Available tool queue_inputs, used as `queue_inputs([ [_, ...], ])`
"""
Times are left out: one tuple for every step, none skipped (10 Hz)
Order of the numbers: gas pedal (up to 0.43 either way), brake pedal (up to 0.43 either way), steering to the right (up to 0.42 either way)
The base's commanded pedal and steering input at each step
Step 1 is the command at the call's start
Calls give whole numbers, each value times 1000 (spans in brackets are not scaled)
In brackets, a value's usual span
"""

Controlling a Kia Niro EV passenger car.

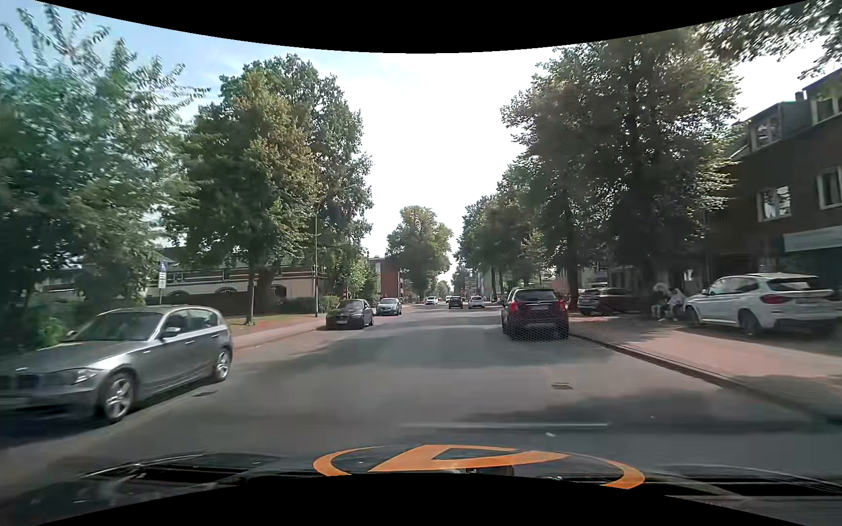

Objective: Follow the waypoints while adhering to traffic rules and regulations

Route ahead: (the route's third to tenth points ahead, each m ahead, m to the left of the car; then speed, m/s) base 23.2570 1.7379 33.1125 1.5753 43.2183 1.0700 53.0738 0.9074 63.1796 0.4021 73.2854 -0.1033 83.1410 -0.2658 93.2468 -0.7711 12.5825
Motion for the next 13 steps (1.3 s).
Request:
queue_inputs([
  [59,0,-2],
  [59,0,-2],
  [59,0,-2],
  [59,0,-2],
  [59,0,-2],
  [59,0,-1],
  [59,0,-1],
  [59,0,0],
  [59,0,0],
  [59,0,0],
  [47,0,0],
  [39,0,0],
  [28,0,0],
])
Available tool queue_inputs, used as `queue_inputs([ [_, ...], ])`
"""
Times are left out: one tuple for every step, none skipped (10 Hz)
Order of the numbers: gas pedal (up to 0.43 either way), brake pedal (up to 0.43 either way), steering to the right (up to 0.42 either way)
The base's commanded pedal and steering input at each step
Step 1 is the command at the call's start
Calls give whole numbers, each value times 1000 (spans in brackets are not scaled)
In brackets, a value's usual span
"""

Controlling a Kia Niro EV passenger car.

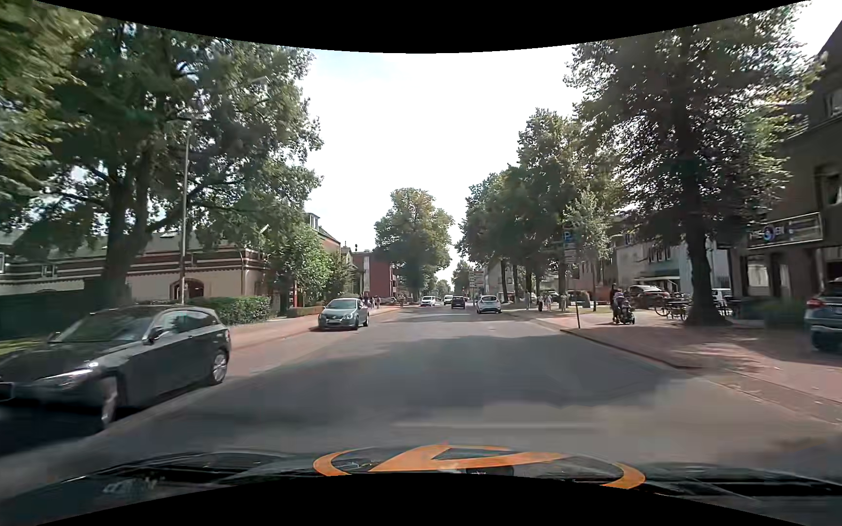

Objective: Follow the waypoints while adhering to traffic rules and regulations

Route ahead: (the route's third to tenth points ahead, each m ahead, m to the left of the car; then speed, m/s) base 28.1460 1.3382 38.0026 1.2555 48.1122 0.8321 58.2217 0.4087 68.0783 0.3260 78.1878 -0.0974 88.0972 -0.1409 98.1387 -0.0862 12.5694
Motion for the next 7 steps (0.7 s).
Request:
queue_inputs([
  [28,0,0],
  [28,0,0],
  [8,0,0],
  [0,0,0],
  [0,0,0],
  [0,0,0],
  [0,0,0],
])
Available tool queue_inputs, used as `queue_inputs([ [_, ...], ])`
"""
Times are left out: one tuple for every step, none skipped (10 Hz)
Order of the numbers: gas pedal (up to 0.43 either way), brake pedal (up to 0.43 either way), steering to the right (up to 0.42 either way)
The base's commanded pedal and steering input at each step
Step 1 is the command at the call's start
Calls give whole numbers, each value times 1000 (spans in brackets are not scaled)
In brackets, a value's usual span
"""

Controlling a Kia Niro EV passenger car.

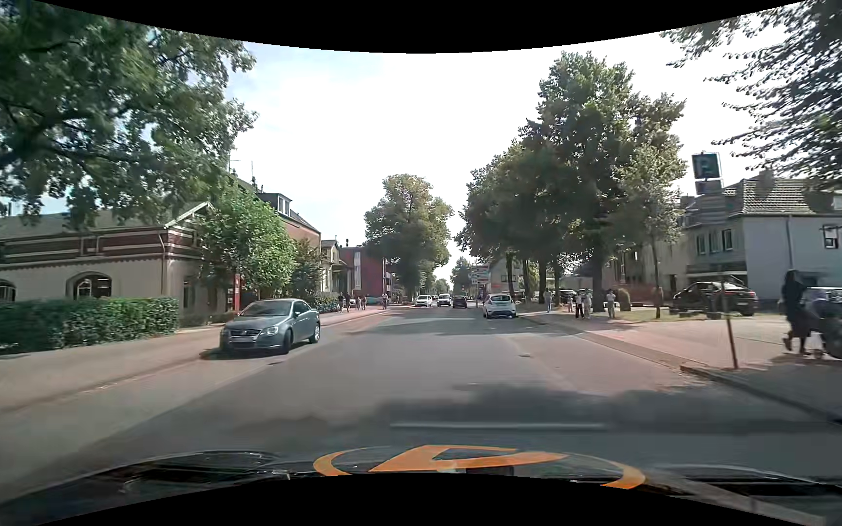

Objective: Follow the waypoints while adhering to traffic rules and regulations

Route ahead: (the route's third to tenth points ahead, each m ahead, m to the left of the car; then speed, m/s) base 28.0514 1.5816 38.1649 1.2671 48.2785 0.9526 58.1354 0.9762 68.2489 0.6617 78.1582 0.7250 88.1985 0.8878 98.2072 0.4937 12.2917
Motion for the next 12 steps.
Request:
queue_inputs([
  [0,0,0],
  [0,0,0],
  [0,0,0],
  [0,0,0],
  [0,0,0],
  [0,0,0],
  [0,0,0],
  [0,0,0],
  [0,0,0],
  [0,0,0],
  [0,0,0],
  [0,0,0],
])
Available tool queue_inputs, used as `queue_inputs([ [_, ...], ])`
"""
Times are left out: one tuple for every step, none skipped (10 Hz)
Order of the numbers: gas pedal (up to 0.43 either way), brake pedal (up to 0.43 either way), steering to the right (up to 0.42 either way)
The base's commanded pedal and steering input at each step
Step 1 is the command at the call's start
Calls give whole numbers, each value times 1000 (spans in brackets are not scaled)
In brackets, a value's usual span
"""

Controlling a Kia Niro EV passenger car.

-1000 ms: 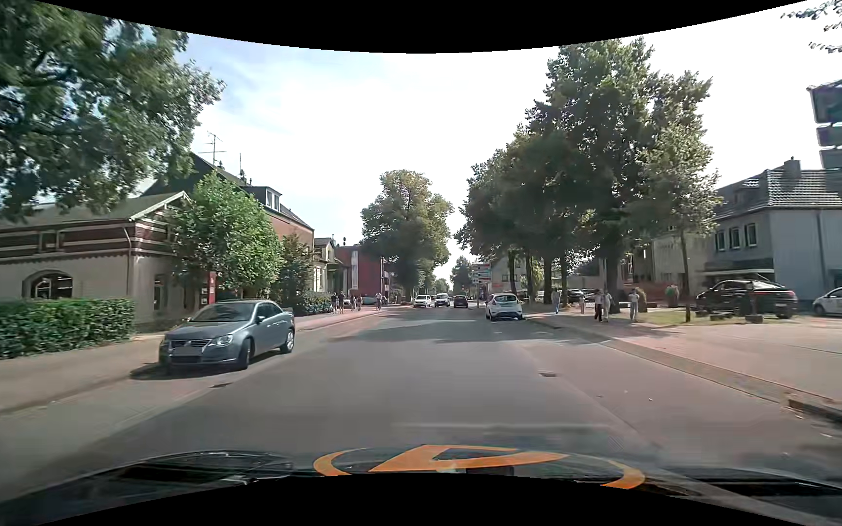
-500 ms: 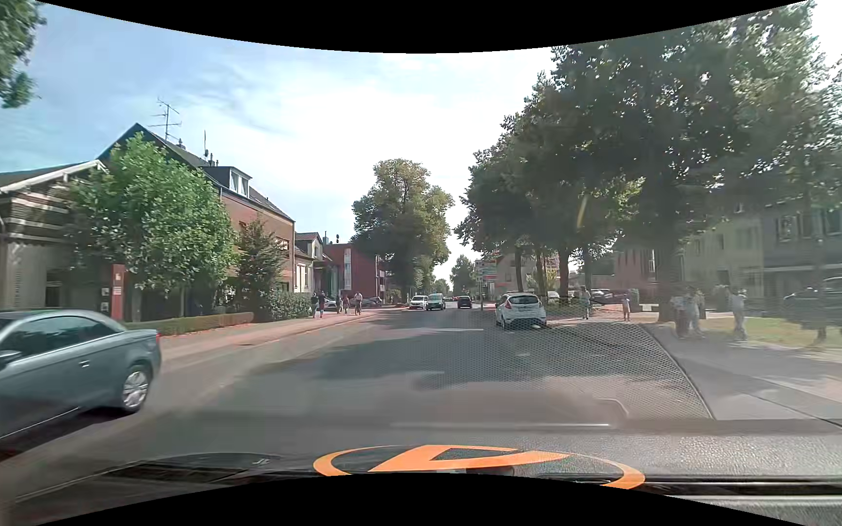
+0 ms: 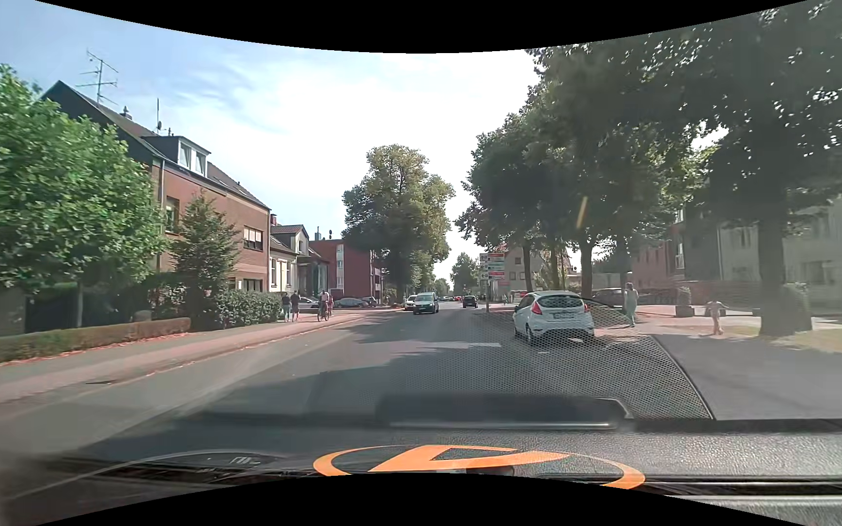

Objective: Follow the waypoints while adhering to traffic rules and regulations

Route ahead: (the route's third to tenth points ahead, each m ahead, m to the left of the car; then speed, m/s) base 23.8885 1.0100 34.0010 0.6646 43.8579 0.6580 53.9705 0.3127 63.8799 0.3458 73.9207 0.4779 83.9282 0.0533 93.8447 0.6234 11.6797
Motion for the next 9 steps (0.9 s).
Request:
queue_inputs([
  [0,0,0],
  [0,0,0],
  [0,0,0],
  [8,0,0],
  [8,0,1],
  [8,0,1],
  [8,0,1],
  [8,0,2],
  [8,0,3],
])
